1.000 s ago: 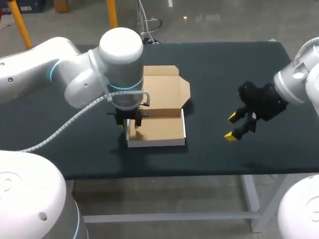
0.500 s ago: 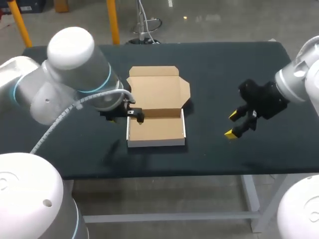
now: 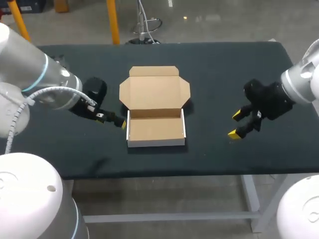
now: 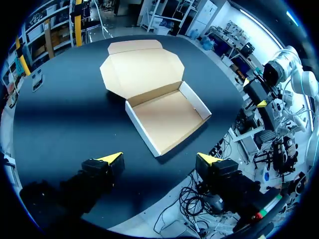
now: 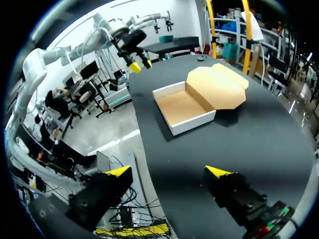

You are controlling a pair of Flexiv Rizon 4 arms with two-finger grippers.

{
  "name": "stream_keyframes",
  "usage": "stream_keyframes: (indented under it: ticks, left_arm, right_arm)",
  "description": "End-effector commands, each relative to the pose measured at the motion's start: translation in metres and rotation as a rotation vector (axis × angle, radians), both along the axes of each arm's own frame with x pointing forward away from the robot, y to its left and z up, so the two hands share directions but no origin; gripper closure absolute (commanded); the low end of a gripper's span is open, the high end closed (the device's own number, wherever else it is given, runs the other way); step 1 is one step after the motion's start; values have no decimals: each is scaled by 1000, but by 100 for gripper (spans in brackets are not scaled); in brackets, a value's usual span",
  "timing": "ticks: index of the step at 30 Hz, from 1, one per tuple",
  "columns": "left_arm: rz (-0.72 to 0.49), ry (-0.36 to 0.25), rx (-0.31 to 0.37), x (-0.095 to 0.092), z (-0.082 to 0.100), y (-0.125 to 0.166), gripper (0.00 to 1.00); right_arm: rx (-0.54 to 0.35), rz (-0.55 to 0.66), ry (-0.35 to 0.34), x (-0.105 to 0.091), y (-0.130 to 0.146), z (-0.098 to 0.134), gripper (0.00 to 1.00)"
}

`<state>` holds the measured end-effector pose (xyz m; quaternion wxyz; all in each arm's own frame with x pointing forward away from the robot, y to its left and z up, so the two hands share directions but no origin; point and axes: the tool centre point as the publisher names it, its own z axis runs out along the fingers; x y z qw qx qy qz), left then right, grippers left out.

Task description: Assemble the packaging by folding the flat box into shape, placing the metal phone stand inside, and closing the box properly

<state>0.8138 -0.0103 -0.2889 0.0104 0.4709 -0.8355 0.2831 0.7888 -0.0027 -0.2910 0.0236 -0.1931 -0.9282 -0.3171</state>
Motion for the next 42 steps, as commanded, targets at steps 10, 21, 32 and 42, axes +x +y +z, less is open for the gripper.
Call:
stream_keyframes:
  ticks: [10,21,32,42]
  left_arm:
    - [-79,-99,-60,-40,37,37,0]
    - [79,-52,-56,-48,63,53,0]
    - [262,51,-41,-54,88,62,0]
    - [416,156,-10,-61,105,65,0]
  right_arm:
    - [11,-43,-16,-20,-14,11,0]
    - [-50,-257,95,-29,-28,23,0]
    - [-70,-500,170,-36,-48,46,0]
    - [-77,-681,247,-40,-68,67,0]
